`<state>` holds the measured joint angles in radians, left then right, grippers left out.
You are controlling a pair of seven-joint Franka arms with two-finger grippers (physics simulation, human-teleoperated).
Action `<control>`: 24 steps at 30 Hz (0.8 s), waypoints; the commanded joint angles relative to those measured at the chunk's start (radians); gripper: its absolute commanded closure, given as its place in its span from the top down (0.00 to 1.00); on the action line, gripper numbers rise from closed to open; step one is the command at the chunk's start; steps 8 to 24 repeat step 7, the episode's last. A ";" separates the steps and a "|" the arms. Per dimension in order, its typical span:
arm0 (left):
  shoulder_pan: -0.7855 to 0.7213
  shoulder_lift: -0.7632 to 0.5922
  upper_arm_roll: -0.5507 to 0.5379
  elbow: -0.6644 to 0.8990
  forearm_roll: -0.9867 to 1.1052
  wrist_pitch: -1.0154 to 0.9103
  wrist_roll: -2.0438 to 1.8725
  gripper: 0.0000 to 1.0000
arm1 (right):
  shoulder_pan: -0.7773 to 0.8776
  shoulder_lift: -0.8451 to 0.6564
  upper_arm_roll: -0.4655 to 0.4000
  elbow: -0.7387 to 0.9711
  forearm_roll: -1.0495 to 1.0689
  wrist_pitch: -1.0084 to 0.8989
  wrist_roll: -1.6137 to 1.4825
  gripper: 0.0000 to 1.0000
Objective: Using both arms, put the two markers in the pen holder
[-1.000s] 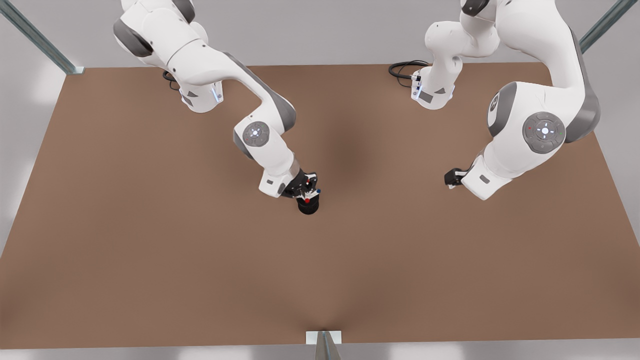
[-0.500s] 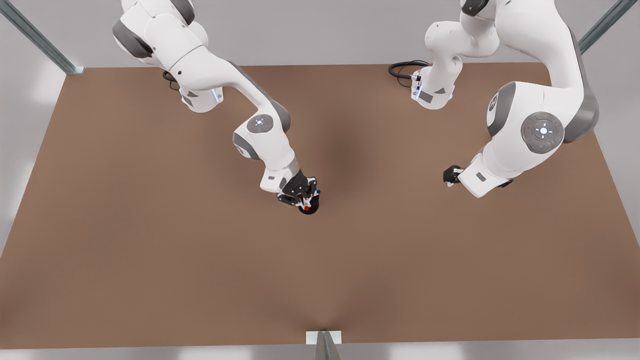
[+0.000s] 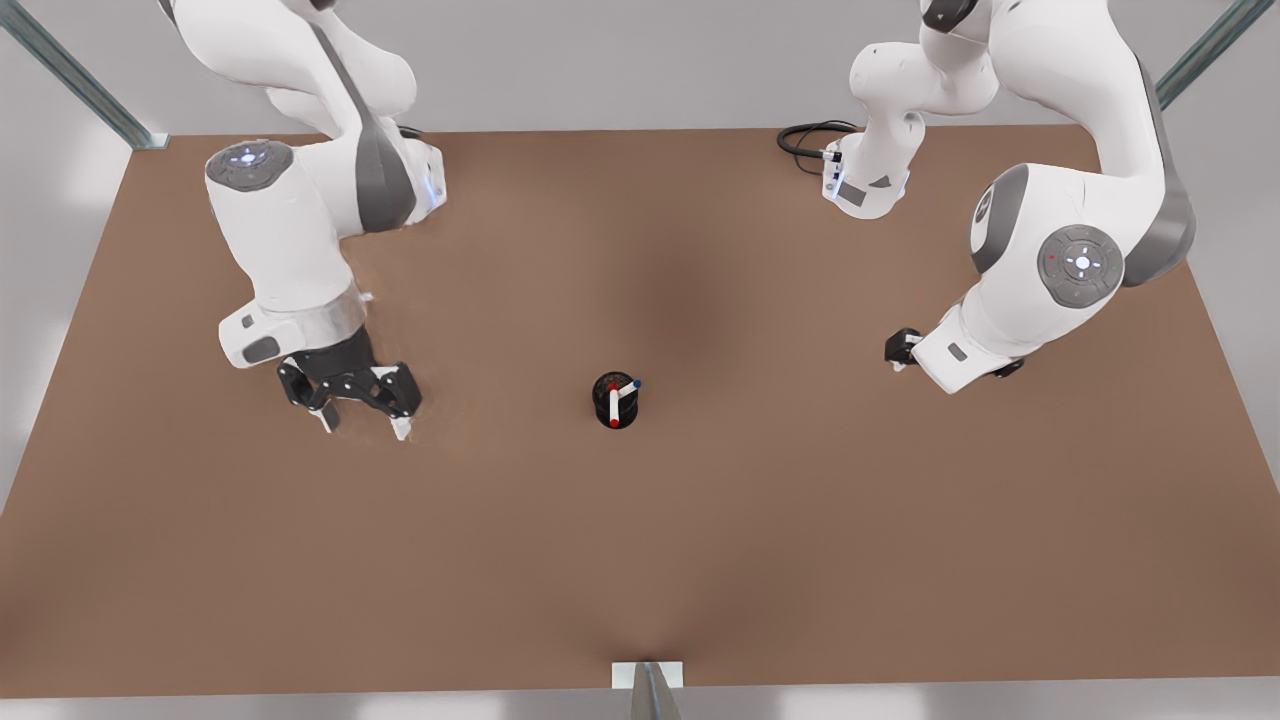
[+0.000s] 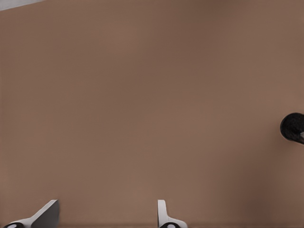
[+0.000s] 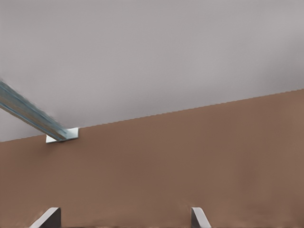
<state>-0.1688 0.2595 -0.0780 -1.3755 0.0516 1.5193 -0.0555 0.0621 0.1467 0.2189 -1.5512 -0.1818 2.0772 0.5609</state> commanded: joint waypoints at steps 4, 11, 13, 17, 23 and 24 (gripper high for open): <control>0.000 0.020 0.001 -0.002 0.008 -0.010 0.037 1.00 | 0.054 0.122 -0.122 0.160 0.136 -0.480 -0.512 1.00; 0.000 0.032 0.001 0.000 0.008 -0.008 0.036 1.00 | 0.054 0.123 -0.122 0.163 0.134 -0.471 -0.512 1.00; 0.000 0.032 0.001 0.000 0.008 -0.008 0.036 1.00 | 0.054 0.123 -0.122 0.163 0.134 -0.471 -0.512 1.00; 0.000 0.032 0.001 0.000 0.008 -0.008 0.036 1.00 | 0.054 0.123 -0.122 0.163 0.134 -0.471 -0.512 1.00; 0.000 0.032 0.001 0.000 0.008 -0.008 0.036 1.00 | 0.054 0.123 -0.122 0.163 0.134 -0.471 -0.512 1.00; 0.000 0.032 0.001 0.000 0.008 -0.008 0.036 1.00 | 0.054 0.123 -0.122 0.163 0.134 -0.471 -0.512 1.00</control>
